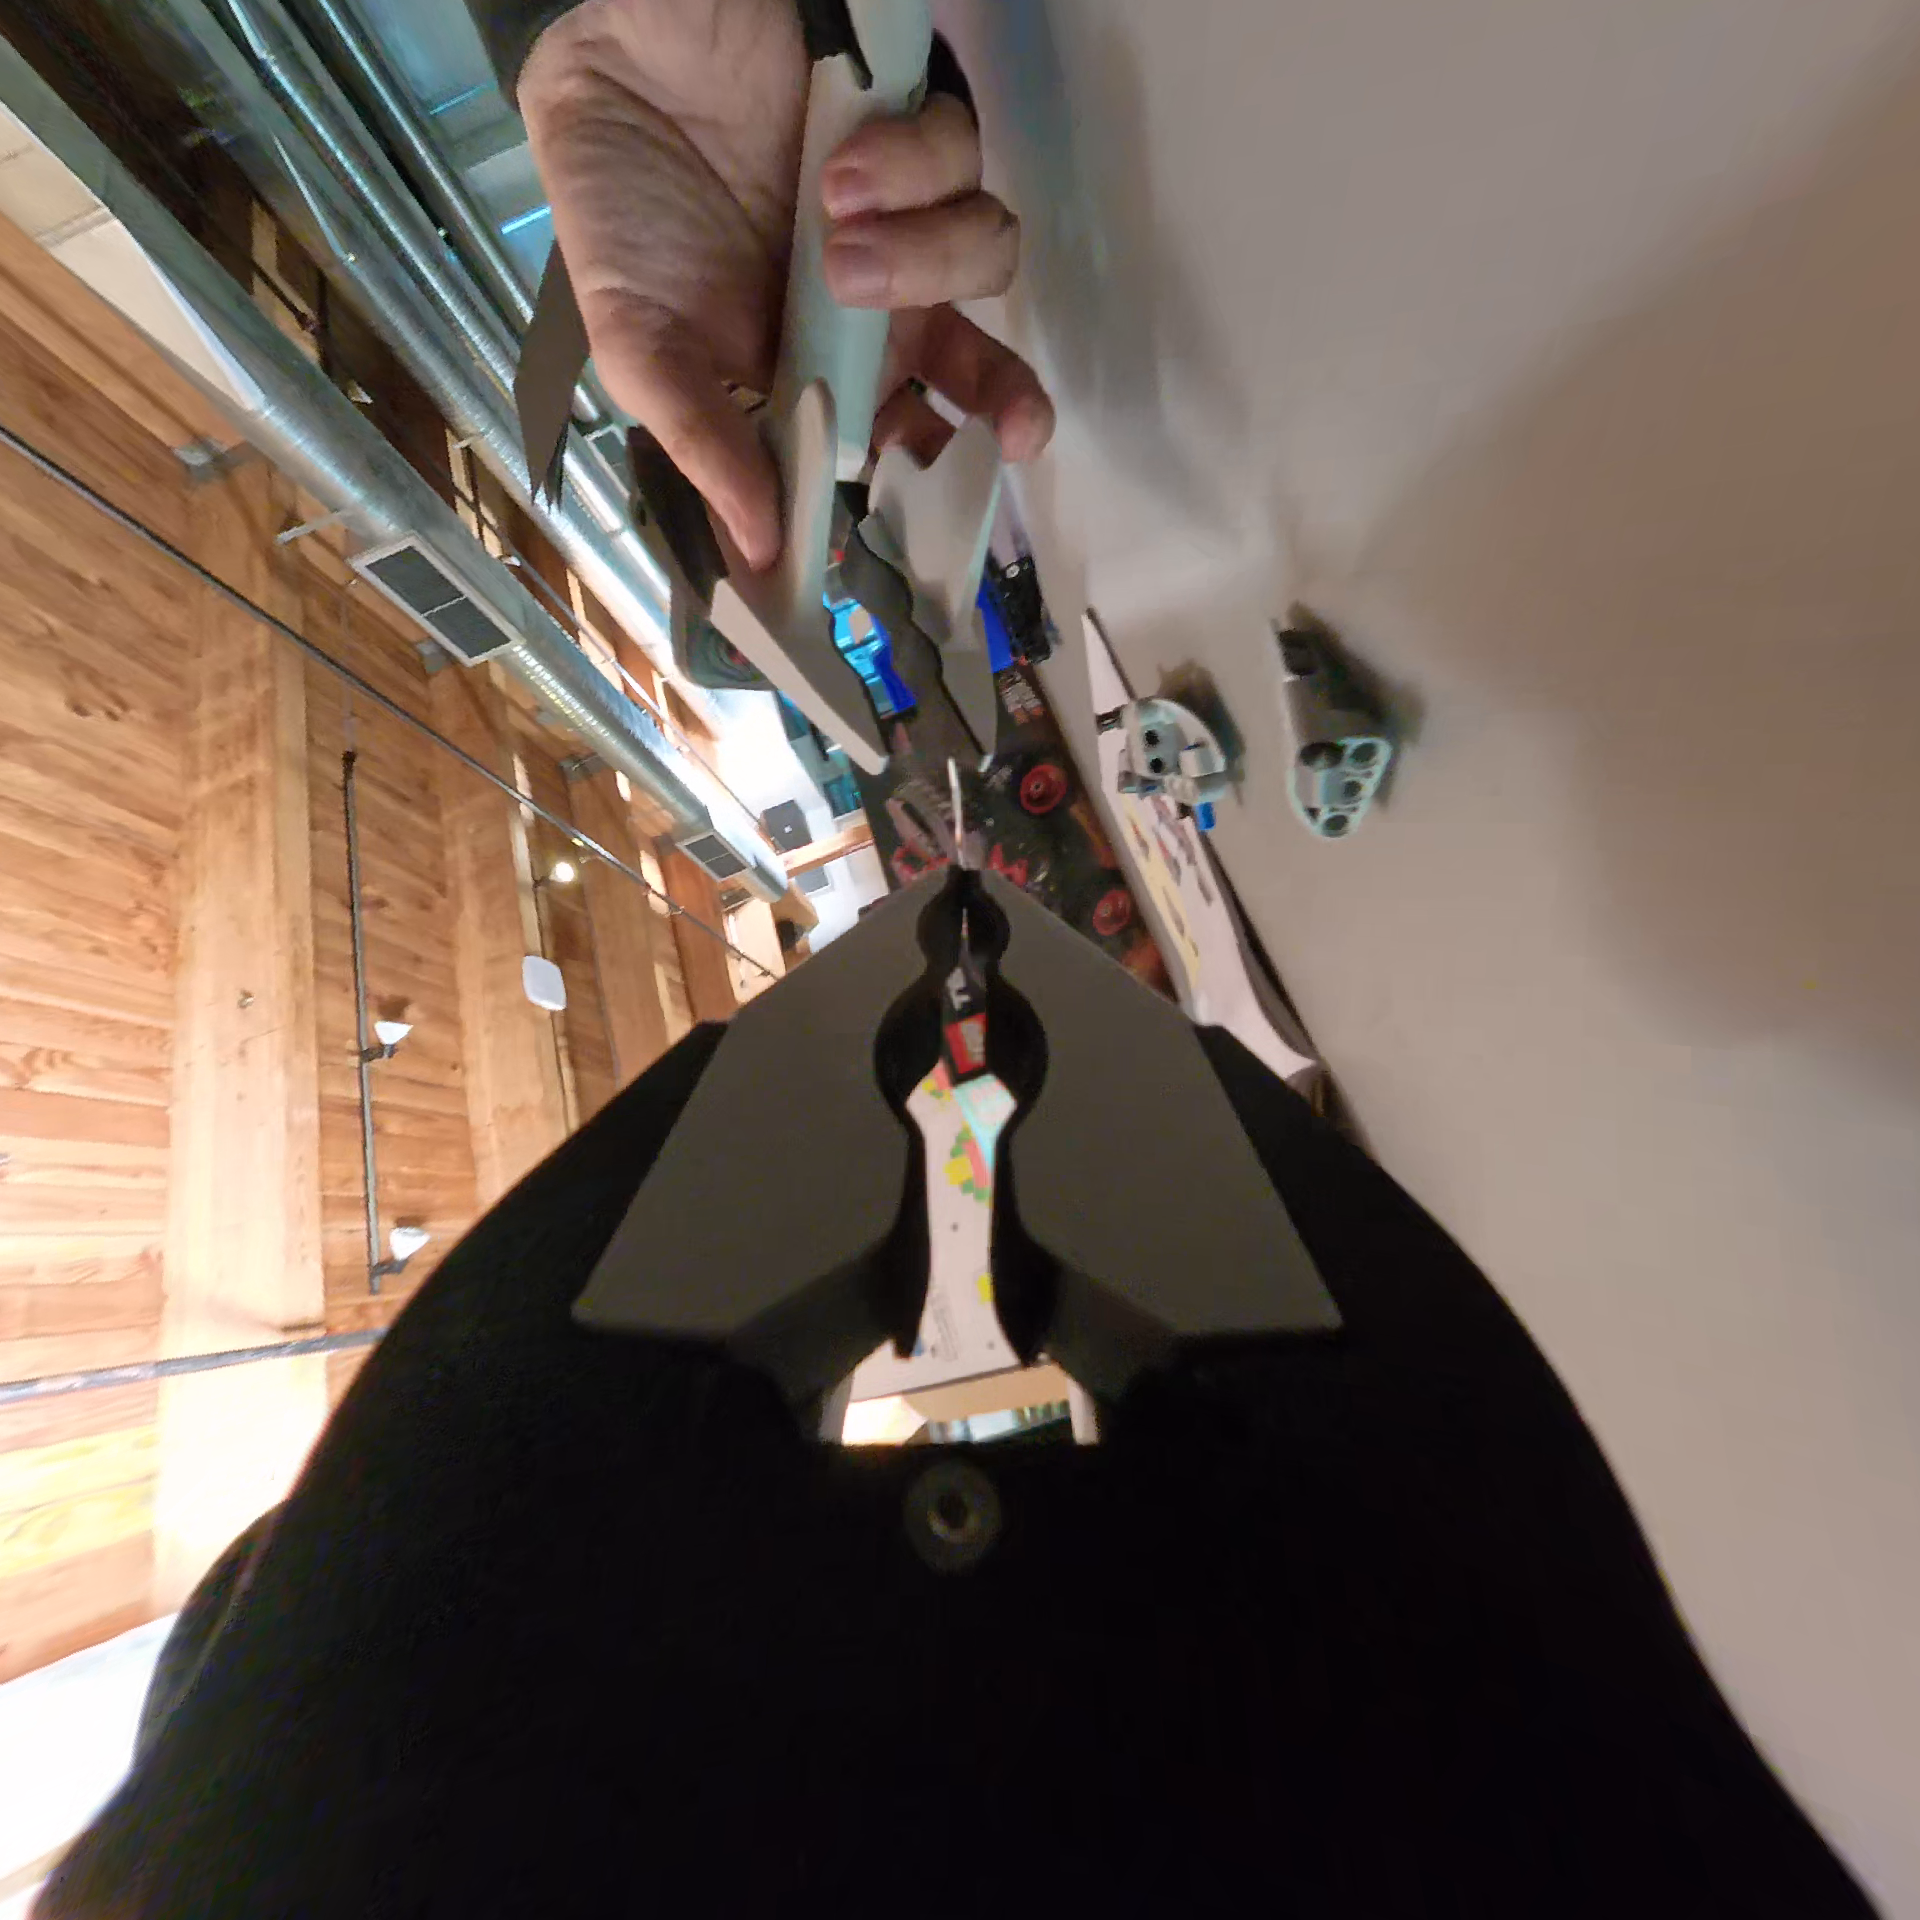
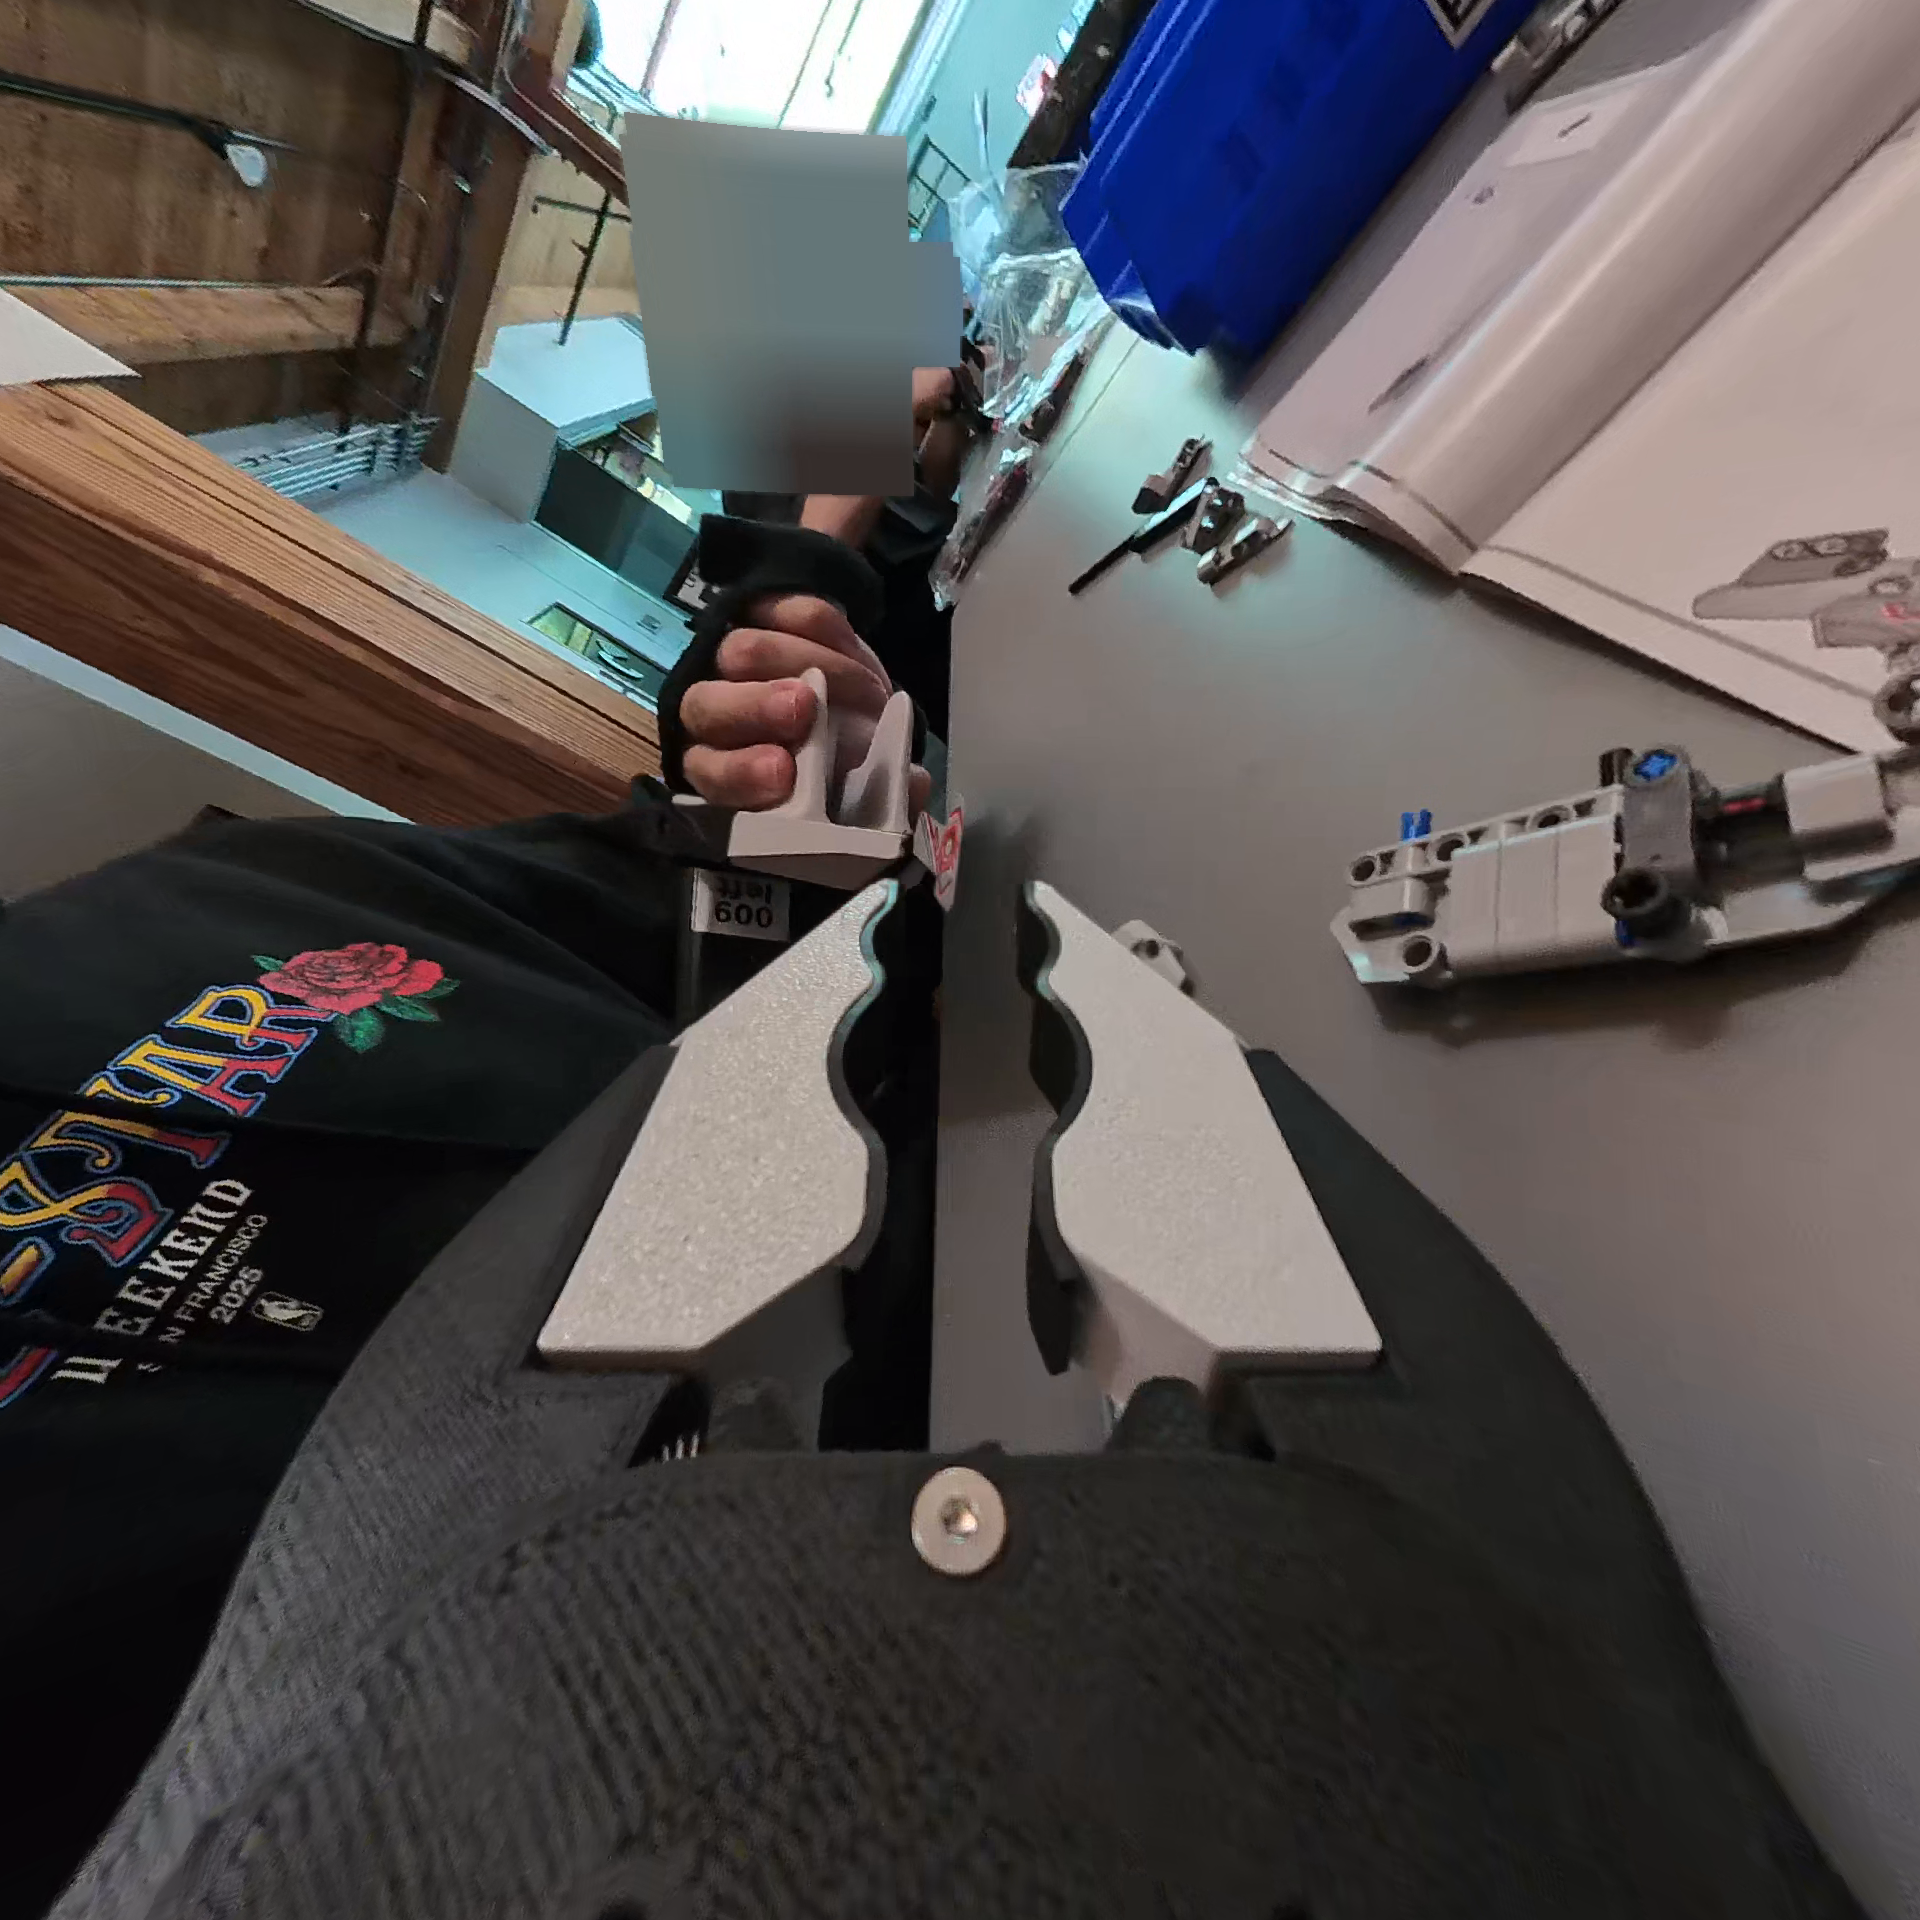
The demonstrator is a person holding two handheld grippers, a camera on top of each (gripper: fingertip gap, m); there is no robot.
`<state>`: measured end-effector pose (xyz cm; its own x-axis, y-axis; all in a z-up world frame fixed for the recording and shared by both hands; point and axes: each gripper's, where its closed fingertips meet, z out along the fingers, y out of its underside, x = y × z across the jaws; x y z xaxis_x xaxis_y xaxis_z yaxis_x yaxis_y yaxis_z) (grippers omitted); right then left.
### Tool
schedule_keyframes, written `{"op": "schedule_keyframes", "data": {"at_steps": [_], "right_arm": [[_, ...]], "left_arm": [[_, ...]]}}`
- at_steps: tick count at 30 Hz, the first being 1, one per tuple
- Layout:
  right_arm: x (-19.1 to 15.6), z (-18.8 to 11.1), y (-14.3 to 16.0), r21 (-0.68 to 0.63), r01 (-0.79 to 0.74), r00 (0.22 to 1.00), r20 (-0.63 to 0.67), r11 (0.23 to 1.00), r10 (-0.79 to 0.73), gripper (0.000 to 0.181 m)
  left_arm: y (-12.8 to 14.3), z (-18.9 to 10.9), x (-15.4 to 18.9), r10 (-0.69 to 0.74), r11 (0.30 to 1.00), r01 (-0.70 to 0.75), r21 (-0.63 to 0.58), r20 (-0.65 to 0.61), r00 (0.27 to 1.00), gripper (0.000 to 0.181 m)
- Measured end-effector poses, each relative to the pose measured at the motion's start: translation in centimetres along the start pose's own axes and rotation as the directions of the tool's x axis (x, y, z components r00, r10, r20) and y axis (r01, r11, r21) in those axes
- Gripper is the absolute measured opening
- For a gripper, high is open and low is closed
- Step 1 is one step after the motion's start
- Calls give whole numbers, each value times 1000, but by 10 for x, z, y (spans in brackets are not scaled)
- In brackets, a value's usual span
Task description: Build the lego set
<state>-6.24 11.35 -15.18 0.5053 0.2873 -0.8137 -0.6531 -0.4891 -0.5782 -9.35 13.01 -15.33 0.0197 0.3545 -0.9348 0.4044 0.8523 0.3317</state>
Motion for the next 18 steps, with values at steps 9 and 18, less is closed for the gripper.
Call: {"op": "schedule_keyframes", "data": {"at_steps": [9,18], "right_arm": [[5,10,21,-106,-3,999,40,994,8,10],[10,15,26,-151,2,1000,23,989,1,4]], "left_arm": [[-13,0,15,-12,998,14,68,-19,1000,0],[-13,-1,17,4,998,-4,59,-4,1000,0]]}}
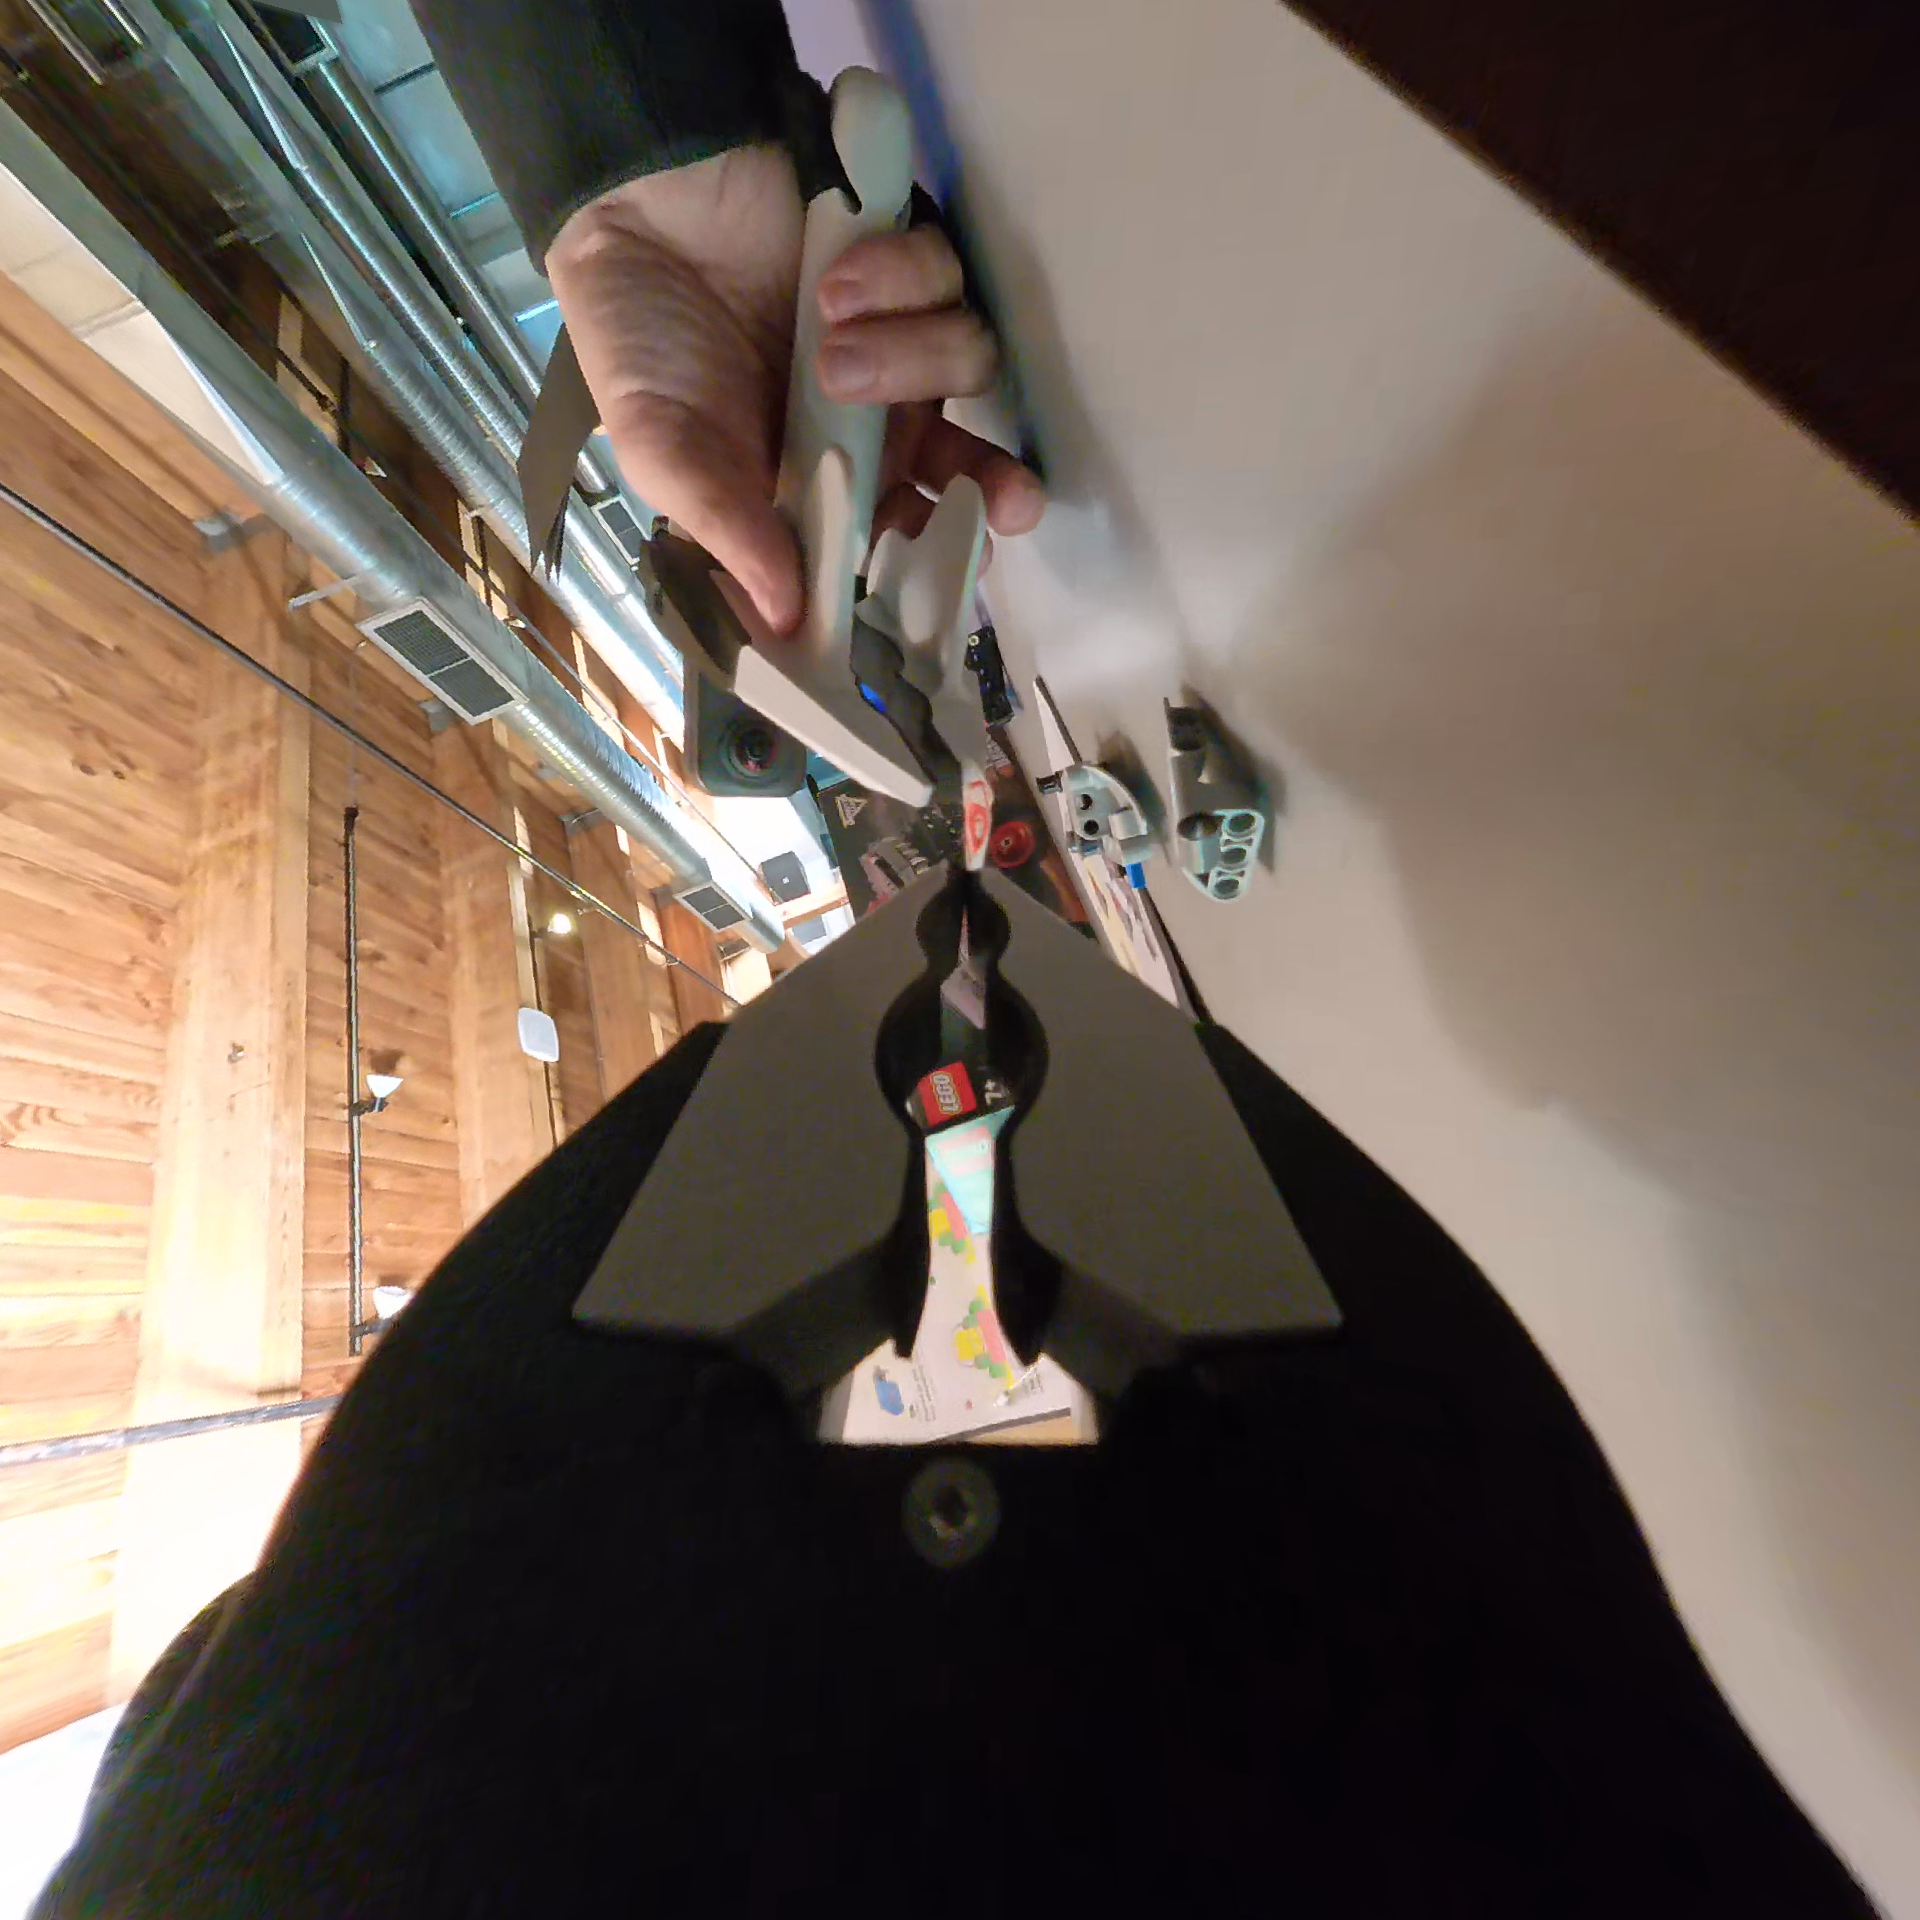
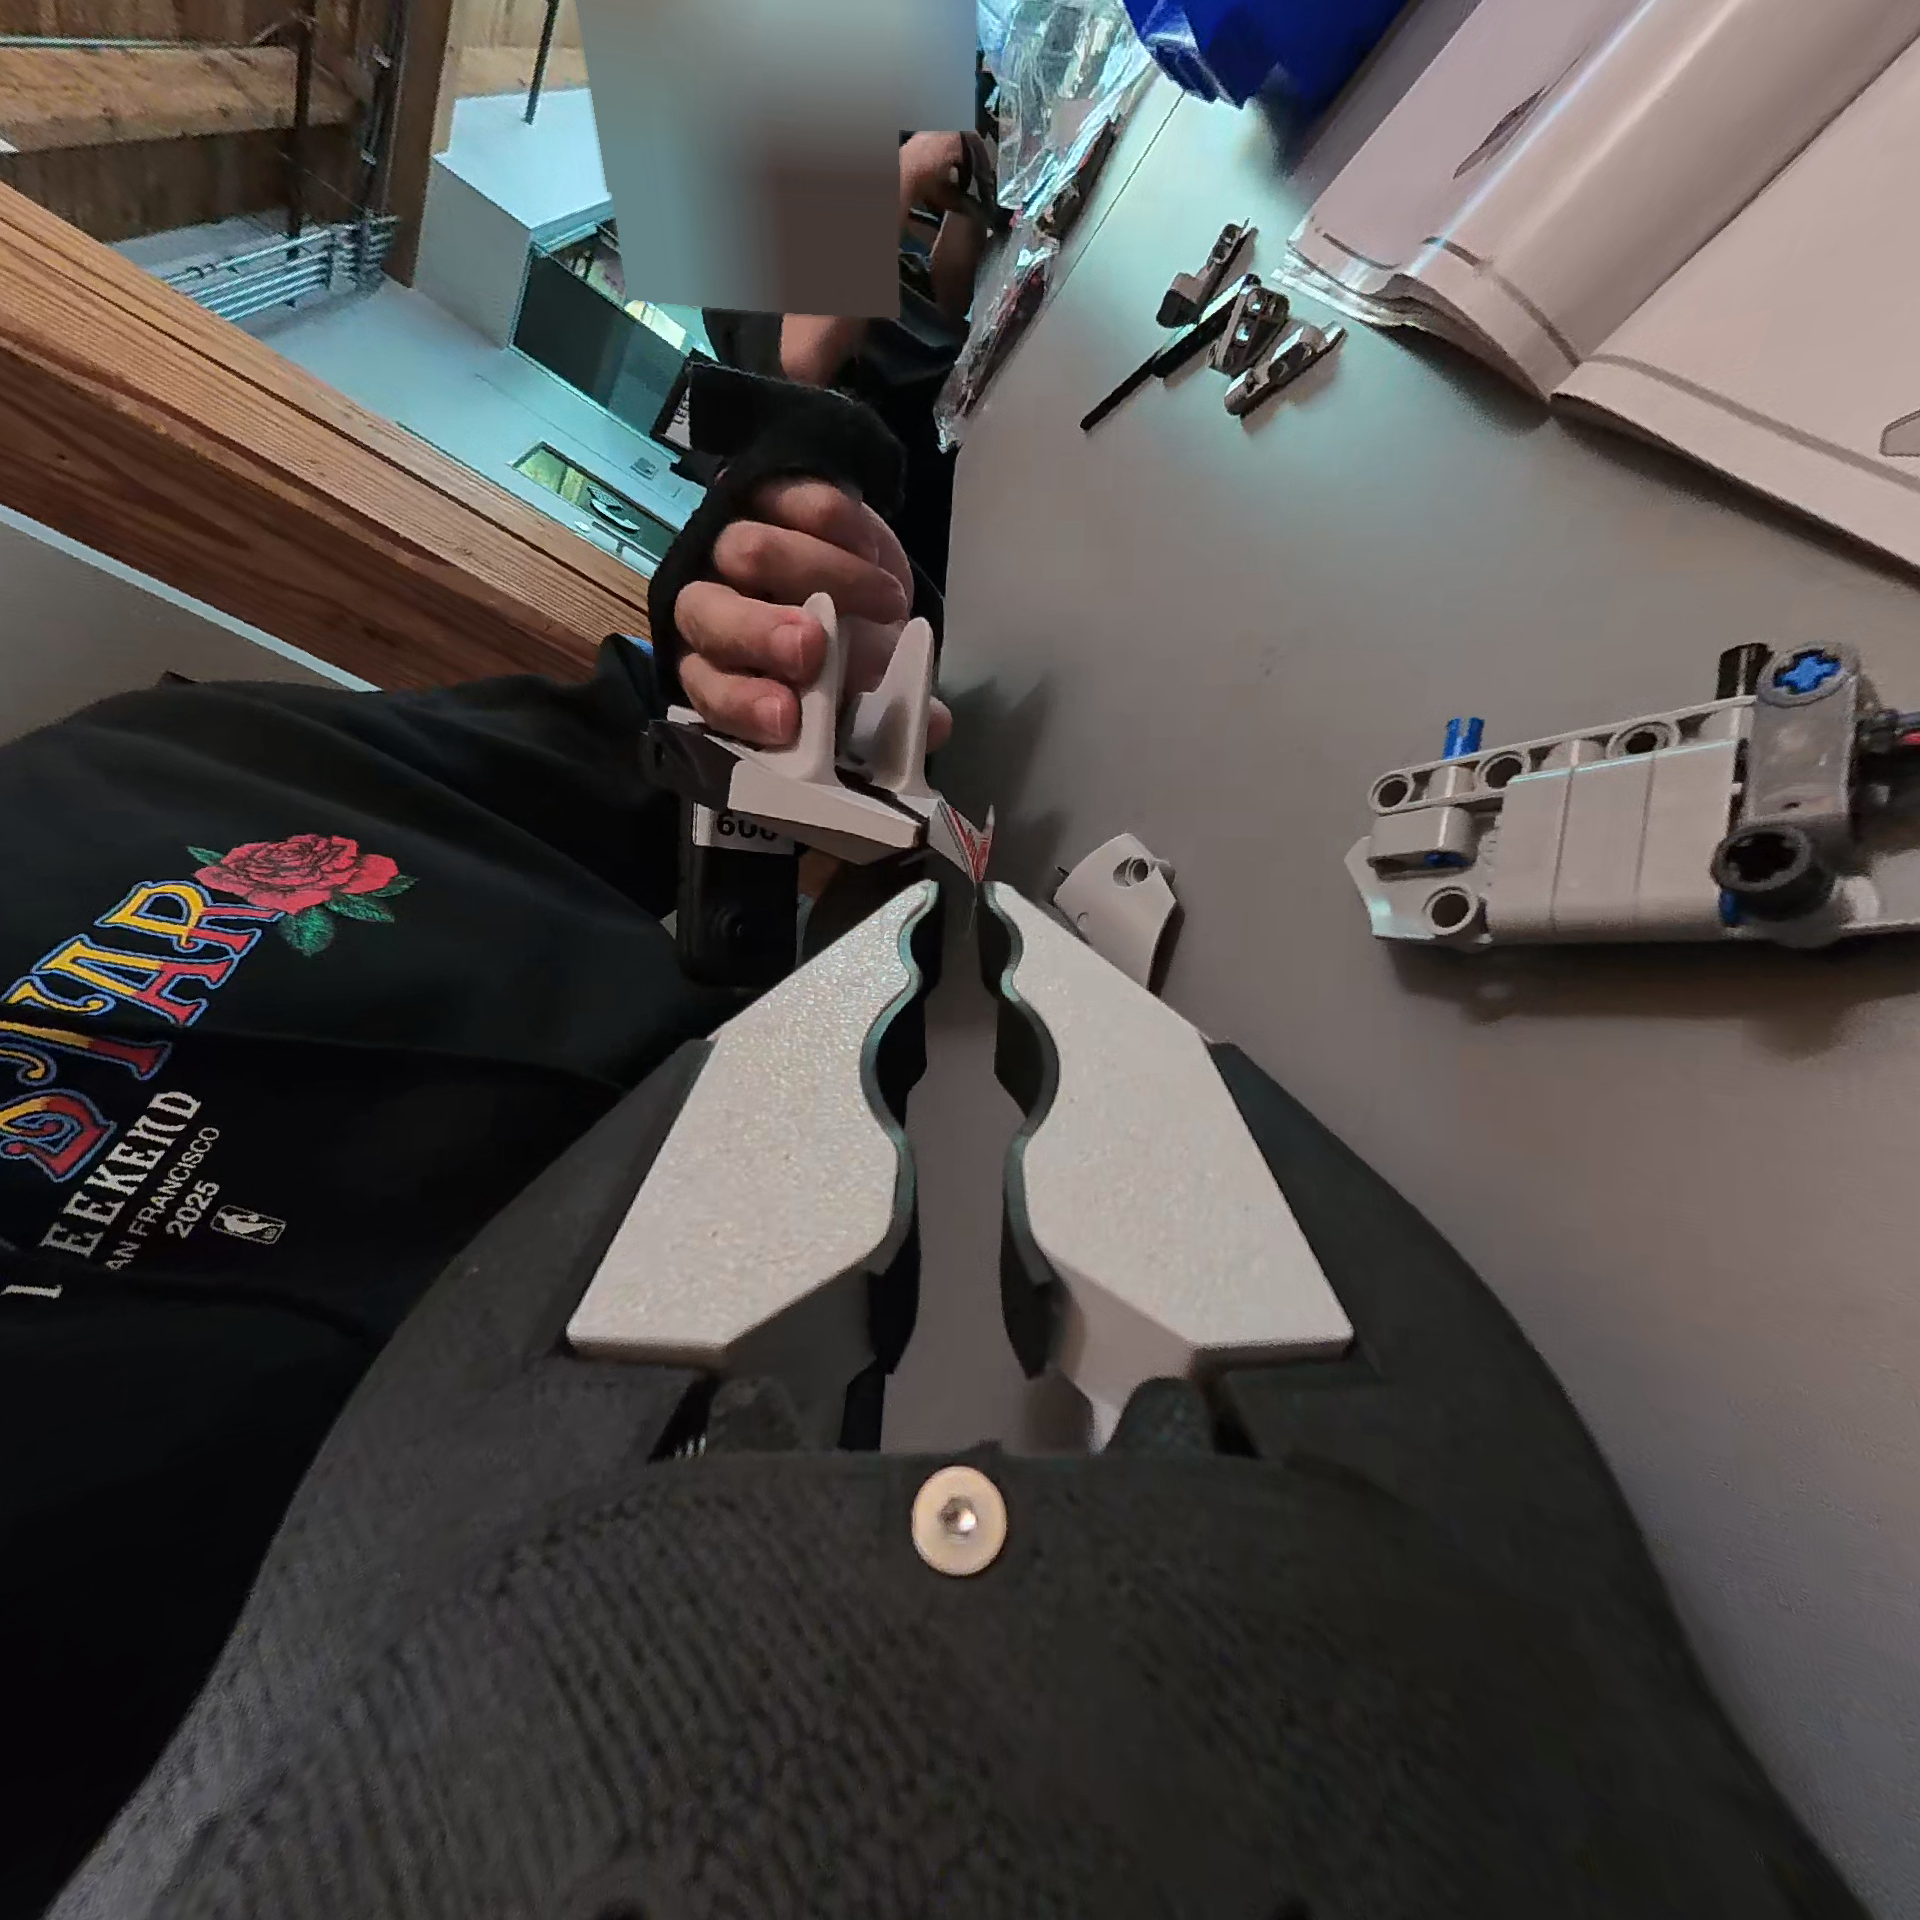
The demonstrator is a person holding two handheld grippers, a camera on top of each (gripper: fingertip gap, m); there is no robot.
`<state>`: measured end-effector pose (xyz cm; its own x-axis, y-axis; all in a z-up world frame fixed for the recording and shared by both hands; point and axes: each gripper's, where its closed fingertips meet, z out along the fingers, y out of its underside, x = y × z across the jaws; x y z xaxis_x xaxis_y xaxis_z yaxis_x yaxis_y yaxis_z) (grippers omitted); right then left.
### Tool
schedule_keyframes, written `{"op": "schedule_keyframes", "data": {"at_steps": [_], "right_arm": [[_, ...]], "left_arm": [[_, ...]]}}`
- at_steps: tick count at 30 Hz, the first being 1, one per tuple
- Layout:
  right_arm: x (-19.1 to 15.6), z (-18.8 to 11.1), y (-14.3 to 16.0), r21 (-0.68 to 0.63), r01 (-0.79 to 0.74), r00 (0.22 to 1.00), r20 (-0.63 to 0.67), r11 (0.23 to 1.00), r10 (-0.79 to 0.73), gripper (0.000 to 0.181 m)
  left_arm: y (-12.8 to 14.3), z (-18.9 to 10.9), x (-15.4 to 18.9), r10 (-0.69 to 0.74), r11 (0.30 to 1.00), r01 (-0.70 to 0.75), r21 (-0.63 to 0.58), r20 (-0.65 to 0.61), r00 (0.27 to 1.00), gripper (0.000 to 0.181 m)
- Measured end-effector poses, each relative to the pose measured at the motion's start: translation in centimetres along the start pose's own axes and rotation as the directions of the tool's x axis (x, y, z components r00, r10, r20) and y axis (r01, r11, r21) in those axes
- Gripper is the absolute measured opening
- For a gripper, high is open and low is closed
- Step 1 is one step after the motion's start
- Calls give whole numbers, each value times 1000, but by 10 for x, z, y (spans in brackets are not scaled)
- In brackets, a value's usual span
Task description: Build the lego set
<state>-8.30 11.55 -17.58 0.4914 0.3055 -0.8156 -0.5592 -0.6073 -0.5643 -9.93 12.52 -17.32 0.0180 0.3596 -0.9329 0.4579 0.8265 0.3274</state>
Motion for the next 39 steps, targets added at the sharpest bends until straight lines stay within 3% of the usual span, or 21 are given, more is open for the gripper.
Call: {"op": "schedule_keyframes", "data": {"at_steps": [12,22,34,36,37,39], "right_arm": [[2,-1,2,-9,-7,1000,-8,1000,7,8],[4,1,3,-20,-12,1000,-14,1000,11,0],[-2,-2,2,-2,-2,1000,22,1000,2,0],[0,-1,3,-11,-4,1000,11,1000,4,0],[1,0,4,-20,-3,1000,2,1000,3,0],[4,2,6,-36,-2,1000,-17,999,1,0]], "left_arm": [[0,-1,-1,8,1000,-8,-2,14,1000,0],[2,0,0,-35,999,35,-3,4,999,1],[13,-6,2,-275,962,274,-21,-45,961,37],[18,-8,5,-411,912,409,-40,-75,909,41],[21,-9,6,-520,854,518,-50,-99,848,41],[25,-8,10,-773,631,769,-100,-163,613,45]]}}
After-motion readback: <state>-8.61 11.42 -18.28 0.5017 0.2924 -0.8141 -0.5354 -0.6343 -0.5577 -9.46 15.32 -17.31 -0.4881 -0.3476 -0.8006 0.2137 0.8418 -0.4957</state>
